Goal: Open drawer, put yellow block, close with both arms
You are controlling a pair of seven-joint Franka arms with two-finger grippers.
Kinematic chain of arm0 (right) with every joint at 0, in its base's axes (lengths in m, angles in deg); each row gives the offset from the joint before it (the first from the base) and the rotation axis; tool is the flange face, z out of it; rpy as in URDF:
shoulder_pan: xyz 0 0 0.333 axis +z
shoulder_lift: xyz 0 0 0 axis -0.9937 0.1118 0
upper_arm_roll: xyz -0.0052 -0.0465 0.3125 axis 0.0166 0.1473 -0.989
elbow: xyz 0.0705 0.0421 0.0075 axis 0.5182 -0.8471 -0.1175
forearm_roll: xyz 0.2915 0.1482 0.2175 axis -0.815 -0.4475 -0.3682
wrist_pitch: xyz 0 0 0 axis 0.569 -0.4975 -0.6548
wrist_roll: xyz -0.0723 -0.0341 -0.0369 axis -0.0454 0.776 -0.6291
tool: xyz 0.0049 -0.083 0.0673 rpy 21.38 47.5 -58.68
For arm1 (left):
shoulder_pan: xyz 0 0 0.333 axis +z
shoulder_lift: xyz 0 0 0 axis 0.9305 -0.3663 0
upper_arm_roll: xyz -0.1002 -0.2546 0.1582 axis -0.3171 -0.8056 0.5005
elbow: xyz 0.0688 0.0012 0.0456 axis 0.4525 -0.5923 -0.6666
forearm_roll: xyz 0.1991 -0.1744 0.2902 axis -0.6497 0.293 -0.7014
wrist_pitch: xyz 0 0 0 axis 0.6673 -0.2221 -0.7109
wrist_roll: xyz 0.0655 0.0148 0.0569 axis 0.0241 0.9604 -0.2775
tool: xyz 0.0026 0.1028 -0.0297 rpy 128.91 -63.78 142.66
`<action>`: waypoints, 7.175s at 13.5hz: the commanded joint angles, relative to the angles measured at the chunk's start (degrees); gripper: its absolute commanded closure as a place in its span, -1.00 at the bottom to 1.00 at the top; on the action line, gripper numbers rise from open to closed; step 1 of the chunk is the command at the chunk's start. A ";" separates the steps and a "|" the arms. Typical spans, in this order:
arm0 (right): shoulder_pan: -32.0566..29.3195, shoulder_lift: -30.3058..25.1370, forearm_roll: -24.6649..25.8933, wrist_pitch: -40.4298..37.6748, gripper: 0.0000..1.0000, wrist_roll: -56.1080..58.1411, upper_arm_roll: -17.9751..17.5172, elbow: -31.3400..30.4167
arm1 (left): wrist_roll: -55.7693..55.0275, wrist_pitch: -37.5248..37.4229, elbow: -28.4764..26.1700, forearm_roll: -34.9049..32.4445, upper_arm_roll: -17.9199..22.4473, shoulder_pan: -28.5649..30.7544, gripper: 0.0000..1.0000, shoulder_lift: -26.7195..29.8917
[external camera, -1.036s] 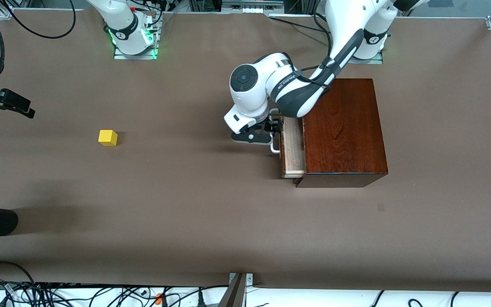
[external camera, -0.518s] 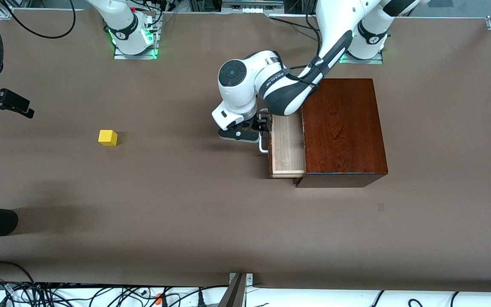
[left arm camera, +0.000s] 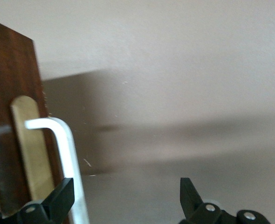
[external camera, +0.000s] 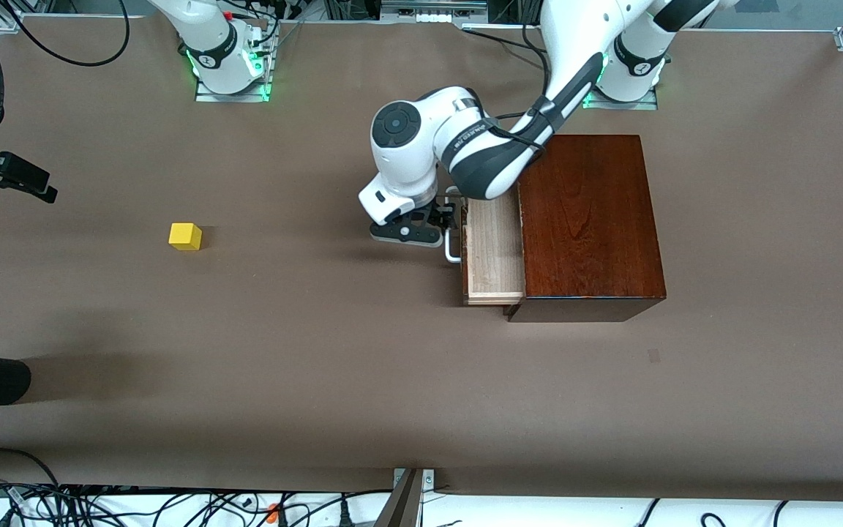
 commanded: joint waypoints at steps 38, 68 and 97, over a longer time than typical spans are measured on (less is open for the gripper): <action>1.55 0.80 -0.25 14.47 1.00 -18.66 -8.22 -19.21 | 47.87 -15.35 -20.22 20.06 -0.18 53.13 -1.00 42.82; 51.39 44.39 -1.49 24.54 0.45 -133.66 -11.49 26.18 | 47.26 -14.99 -16.97 20.23 0.18 54.19 -1.00 38.69; 20.49 -1.12 -0.52 -4.11 -1.00 -27.03 4.86 -3.61 | 47.17 -14.99 -16.79 20.76 0.18 54.80 -1.00 38.34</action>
